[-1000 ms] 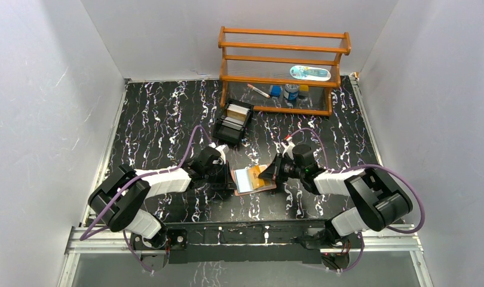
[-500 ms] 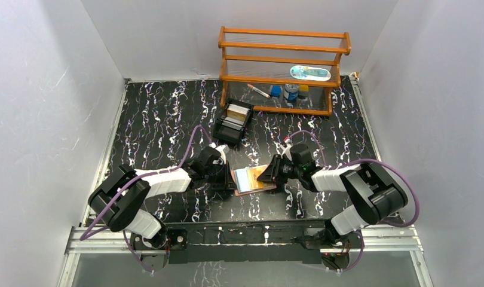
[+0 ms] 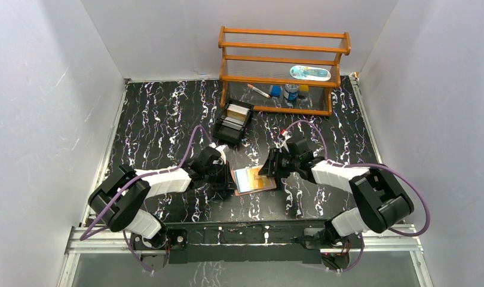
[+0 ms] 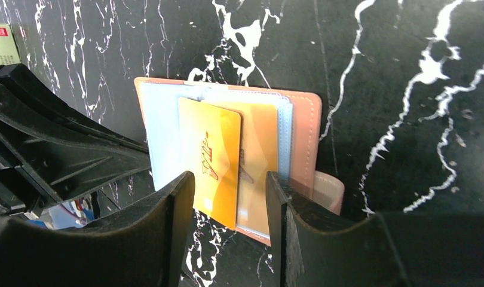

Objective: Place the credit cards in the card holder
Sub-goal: Insert the credit card into the card holder, then close the card holder at the center of the board.

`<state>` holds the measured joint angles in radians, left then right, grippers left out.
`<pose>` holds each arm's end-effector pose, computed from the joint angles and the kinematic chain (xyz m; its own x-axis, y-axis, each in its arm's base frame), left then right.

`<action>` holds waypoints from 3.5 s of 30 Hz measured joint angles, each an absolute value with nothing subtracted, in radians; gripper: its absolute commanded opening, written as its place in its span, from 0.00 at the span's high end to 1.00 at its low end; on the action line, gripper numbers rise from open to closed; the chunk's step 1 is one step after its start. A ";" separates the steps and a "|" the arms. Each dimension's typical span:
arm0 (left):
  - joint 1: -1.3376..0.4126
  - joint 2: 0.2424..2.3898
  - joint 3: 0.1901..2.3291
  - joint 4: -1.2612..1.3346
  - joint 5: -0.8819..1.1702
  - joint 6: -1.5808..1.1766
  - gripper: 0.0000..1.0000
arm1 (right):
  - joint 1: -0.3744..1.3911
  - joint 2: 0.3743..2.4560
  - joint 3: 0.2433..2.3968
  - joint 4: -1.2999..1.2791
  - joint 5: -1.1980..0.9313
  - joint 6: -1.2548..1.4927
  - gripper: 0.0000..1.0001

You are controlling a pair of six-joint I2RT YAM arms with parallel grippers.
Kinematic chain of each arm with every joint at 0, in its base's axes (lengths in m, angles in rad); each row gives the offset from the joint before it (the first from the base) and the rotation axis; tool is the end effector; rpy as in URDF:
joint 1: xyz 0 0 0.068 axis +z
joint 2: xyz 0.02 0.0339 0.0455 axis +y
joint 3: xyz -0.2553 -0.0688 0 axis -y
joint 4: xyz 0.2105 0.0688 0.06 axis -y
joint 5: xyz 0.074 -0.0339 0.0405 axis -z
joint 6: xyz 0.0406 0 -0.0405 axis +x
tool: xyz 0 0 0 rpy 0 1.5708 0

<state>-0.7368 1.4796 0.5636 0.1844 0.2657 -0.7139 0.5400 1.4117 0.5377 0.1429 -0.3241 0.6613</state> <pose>0.1830 -0.1804 0.1617 -0.8932 -0.0427 -0.4475 0.2754 0.7348 -0.6198 0.2030 0.1367 0.1675 -0.8762 0.1536 -0.4569 -0.1934 0.7563 0.6250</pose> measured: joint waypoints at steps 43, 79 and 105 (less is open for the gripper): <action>-0.750 1.368 0.553 0.073 0.205 -0.742 0.72 | 0.739 1.418 0.708 -0.007 -0.225 0.570 0.37; -0.716 1.457 0.643 0.086 0.140 -0.767 0.33 | 0.643 1.328 0.765 -0.288 0.124 0.388 0.63; -0.715 1.493 0.666 0.109 0.153 -0.802 0.32 | 0.641 1.345 0.715 -0.277 0.100 0.395 1.00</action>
<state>-0.7155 1.4933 0.6662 0.1089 0.1528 -0.8017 0.6407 1.3445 0.7151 -0.2768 0.1001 0.3950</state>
